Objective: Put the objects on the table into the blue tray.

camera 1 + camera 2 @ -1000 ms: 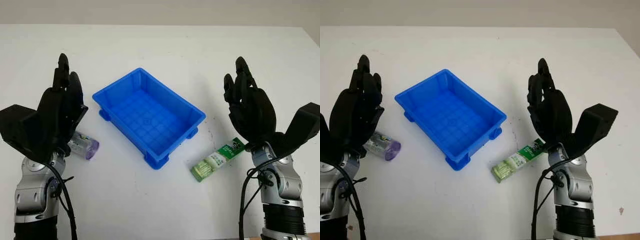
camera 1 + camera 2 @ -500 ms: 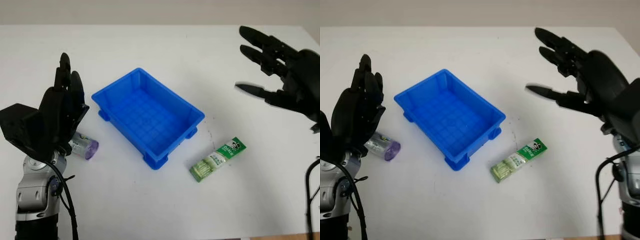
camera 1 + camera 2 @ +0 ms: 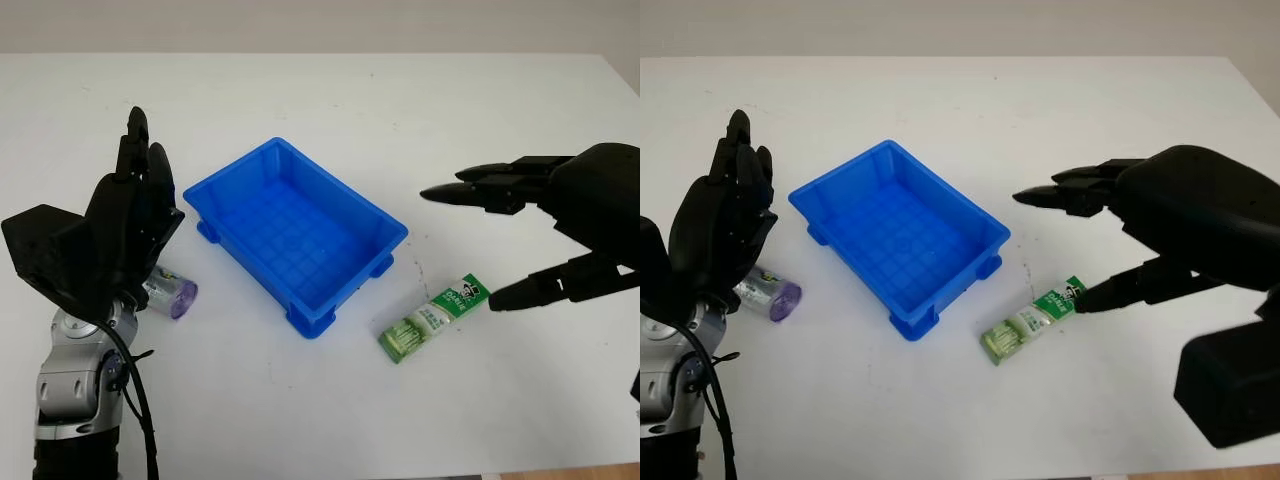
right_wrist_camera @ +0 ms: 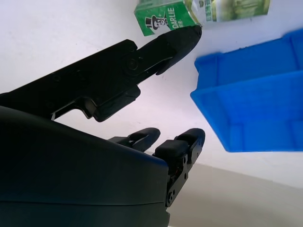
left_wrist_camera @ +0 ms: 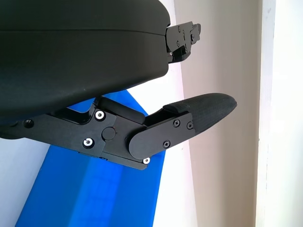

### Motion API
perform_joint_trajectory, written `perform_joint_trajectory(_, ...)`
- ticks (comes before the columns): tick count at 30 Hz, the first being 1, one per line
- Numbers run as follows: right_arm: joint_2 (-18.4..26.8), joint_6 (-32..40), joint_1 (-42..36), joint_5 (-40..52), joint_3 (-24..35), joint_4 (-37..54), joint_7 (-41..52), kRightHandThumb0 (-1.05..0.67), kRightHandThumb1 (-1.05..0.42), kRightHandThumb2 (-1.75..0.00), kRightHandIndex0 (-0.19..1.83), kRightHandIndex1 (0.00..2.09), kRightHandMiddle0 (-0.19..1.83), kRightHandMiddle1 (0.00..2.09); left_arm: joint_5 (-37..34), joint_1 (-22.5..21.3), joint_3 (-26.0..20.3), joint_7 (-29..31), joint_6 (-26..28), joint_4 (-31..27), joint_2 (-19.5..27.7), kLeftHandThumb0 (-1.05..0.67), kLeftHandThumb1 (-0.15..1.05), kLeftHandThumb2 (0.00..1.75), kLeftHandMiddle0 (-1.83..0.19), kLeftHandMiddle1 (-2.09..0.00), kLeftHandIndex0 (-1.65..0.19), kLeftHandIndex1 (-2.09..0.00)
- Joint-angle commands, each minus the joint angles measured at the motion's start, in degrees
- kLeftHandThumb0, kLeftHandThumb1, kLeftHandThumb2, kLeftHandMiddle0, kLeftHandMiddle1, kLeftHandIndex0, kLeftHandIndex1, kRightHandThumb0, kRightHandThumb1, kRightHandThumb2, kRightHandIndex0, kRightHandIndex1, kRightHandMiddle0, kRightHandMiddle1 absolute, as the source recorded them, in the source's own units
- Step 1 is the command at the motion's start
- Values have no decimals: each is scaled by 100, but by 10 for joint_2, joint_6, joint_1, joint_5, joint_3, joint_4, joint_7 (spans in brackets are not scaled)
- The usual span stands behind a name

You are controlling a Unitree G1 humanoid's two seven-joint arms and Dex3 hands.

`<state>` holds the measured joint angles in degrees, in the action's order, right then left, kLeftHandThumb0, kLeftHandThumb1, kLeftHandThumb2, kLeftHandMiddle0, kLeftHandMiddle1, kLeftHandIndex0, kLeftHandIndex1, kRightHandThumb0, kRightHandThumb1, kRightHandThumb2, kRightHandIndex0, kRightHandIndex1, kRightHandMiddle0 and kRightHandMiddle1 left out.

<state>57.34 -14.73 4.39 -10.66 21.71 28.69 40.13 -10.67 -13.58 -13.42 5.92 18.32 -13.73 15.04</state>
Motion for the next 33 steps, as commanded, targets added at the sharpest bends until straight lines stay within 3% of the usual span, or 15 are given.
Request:
perform_joint_trajectory(1, 7, -6, -13, 1, 14, 20, 7, -61, -81, -5, 60, 12, 57, 10, -3, -3, -1, 2, -4, -6, 1, -71, 105, 80, 19, 0, 19, 0)
perform_joint_trajectory(17, 28, 36, -7, -7, -57, 63, 85, -53, -86, -7, 54, 5, 53, 5, -12, -2, -10, 11, 8, -16, 9, -70, 105, 78, 19, 0, 19, 0)
perform_joint_trajectory(27, -11, -42, 2, -90, -162, -38, 28, -61, -86, -6, 57, 6, 58, 7, -8, 1, -9, 10, 9, -18, 7, -70, 105, 78, 19, 0, 19, 0)
perform_joint_trajectory(33, -31, -91, 12, -126, -211, -108, -15, -52, -83, -4, 60, 7, 63, 9, -11, 5, -12, 13, 1, -14, 6, -70, 105, 78, 19, 0, 19, 0)
